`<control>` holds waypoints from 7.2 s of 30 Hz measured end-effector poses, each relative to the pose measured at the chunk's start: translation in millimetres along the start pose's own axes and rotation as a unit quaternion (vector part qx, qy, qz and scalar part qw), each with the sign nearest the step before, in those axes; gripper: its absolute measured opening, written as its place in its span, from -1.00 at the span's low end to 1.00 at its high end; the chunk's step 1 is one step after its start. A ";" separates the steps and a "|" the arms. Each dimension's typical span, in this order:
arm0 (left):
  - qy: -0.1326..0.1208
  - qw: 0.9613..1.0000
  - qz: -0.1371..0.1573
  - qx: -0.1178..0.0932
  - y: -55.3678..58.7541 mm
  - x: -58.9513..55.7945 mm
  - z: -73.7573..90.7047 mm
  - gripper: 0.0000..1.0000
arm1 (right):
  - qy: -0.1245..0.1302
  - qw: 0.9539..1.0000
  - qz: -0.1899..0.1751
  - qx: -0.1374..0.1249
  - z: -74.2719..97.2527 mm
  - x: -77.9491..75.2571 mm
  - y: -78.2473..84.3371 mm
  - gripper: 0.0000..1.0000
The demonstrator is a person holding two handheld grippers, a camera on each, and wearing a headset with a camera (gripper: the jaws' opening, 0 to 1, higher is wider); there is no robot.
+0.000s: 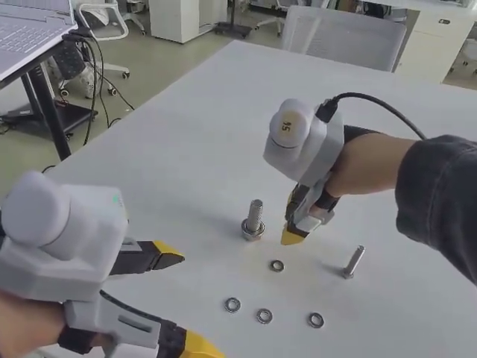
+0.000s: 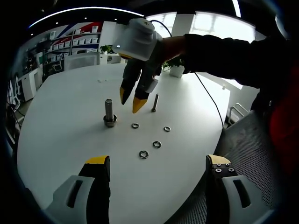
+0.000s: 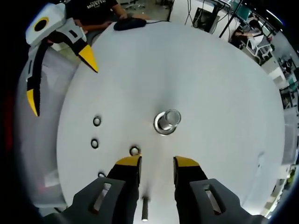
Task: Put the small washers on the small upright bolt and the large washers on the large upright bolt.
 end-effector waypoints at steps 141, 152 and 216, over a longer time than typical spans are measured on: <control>0.007 1.000 -0.013 0.003 8.8 -2.7 7.4 0.64 | 0.019 1.000 -0.003 0.013 38.1 38.0 18.0 -0.72; 0.009 1.000 -0.016 -0.001 7.7 -2.1 8.1 0.64 | 0.032 0.999 -0.017 0.021 57.9 37.3 31.5 -0.72; 0.003 1.000 -0.006 0.005 13.1 -1.5 9.6 0.64 | 0.001 0.998 -0.050 0.036 32.3 44.9 70.7 -0.72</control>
Point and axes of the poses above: the centre of the closed fingertips' face, and the gripper's own axes: z roughly backward along the fingers, x roughly to its left, y roughly out of its underside, the point moved 4 cm from there along z, roughly backward along the fingers, and after that the axes turned 12 degrees about z, right-handed, at the moved point
